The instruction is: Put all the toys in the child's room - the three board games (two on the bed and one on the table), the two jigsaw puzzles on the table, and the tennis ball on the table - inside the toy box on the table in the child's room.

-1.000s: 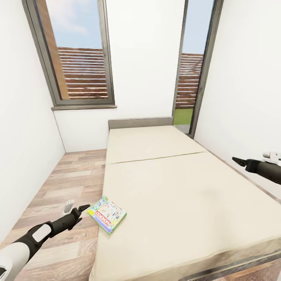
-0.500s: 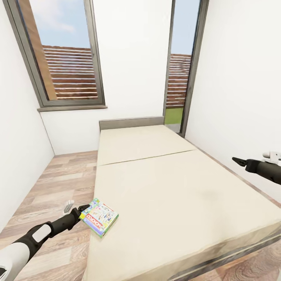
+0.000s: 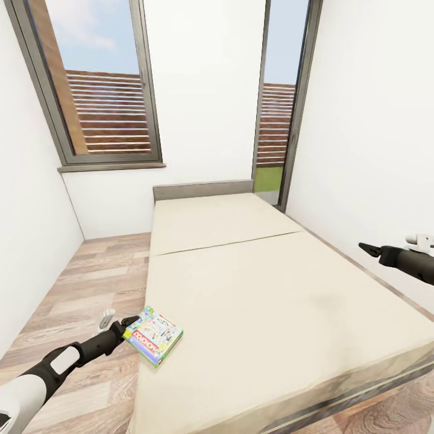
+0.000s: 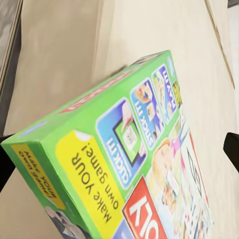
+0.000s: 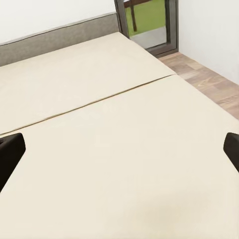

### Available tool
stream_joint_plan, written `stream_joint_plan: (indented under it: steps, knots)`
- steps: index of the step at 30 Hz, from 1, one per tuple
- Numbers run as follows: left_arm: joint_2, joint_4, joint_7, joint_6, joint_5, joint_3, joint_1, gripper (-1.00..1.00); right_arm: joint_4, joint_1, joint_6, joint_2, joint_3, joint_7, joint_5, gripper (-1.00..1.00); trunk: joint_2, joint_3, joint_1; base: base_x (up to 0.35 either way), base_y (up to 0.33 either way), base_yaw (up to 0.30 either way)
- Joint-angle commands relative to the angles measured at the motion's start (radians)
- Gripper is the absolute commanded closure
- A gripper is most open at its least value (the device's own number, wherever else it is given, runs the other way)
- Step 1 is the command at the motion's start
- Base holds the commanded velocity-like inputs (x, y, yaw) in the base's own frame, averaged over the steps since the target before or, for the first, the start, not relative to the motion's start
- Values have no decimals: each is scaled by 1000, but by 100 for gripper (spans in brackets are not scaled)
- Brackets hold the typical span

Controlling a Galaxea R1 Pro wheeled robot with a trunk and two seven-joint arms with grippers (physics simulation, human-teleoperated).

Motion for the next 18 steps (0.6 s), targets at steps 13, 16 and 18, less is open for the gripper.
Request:
stream_joint_plan:
  steps: [13,16,18]
  knots:
    - [-5,0,-1,5,10,-9,0,100,-1,-1,4,0,-1,8,8,-100,0,-1,0,0,0,0]
    - [-5,0,-1,4,10,-9,0,100,-1,-1,4,0,-1,8,7,-100,0,-1,0,0,0,0]
    - [-6,0,-2,0,10,-9,1,100,-1,-1,4,0,-1,8,7,-100,0,-1,0,0,0,0]
